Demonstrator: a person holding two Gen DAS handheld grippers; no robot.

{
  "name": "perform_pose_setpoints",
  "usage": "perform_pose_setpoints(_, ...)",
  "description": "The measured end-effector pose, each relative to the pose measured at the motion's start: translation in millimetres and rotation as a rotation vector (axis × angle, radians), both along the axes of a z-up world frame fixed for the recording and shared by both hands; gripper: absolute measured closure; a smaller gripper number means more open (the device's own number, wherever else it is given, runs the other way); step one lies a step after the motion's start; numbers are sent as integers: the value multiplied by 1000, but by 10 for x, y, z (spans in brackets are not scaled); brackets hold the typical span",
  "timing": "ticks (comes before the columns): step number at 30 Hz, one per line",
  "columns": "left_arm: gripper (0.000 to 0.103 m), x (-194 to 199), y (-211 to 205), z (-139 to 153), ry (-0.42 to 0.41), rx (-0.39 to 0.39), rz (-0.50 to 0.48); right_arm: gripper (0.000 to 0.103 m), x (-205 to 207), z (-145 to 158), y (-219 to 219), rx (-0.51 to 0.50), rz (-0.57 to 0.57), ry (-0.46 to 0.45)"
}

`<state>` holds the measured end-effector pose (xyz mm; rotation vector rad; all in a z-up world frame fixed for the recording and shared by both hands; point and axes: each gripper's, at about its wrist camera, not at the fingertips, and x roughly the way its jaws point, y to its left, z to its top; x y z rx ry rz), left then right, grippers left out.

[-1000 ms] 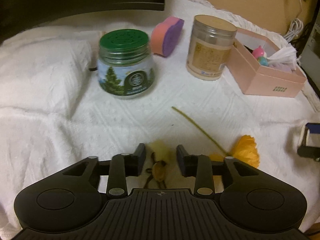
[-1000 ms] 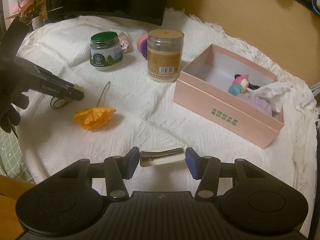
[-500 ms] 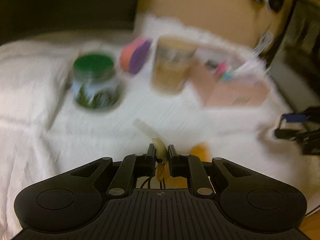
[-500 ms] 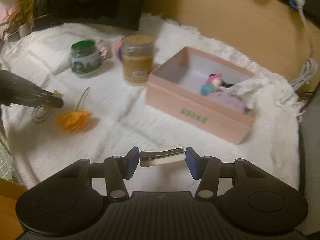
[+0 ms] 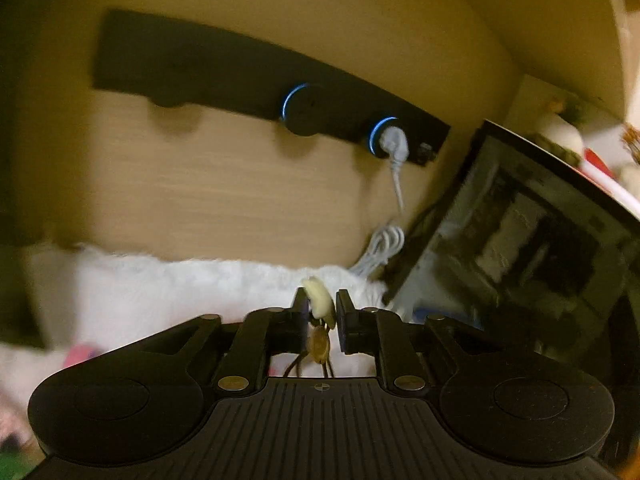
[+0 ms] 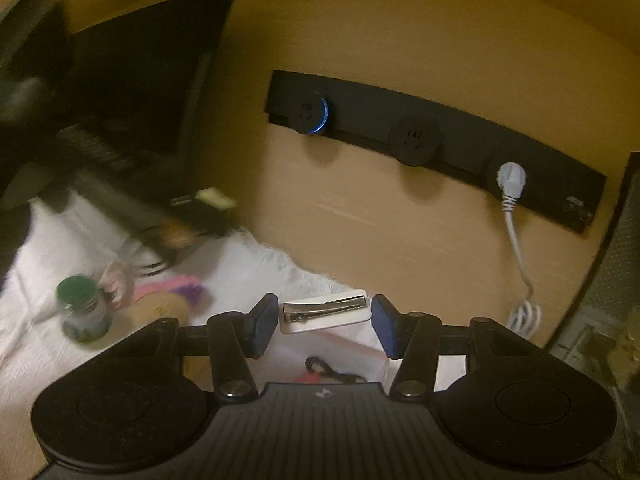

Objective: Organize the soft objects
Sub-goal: 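Carry charm and hair clip over the pink box and open both tools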

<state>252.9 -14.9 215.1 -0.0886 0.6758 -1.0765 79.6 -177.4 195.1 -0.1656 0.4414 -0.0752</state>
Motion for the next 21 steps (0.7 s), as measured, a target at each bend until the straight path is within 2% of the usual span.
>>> perform_pose_setpoints(1, 82, 138, -114, -103, 52, -36, -34, 31, 94, -40, -46, 17, -5, 24)
perform_pose_setpoints(2, 77, 275, -234, -285, 89, -57, -61, 31, 159, -105, -87, 37, -14, 52)
perform_pose_setpoints(3, 77, 357, -355, -473, 101, -18, -42, 31, 205, -192, -122, 62, -16, 86)
perform_pose_setpoints(5, 78, 407, -562, -814, 97, 129, 40, 31, 202, -373, -139, 93, -11, 144)
perform_pose_setpoints(6, 78, 431, -613, -1000, 115, 165, 64, 31, 183, -467, -142, 100, -10, 166)
perform_pose_setpoints(9, 78, 457, -563, -1259, 200, 158, 116, 31, 82, -764, -150, 100, -3, 238)
perform_pose_setpoints(14, 78, 205, -193, -1172, 151, 136, 178, 31, -39, -1055, -191, 131, 2, 302)
perform_pose_setpoints(17, 78, 19, 47, -1082, 131, 145, 225, 31, -46, -1075, -178, 157, -4, 274)
perform_pose_setpoints(21, 78, -140, 477, -996, 77, 207, 290, 31, 1, -1054, -91, 209, 8, 244)
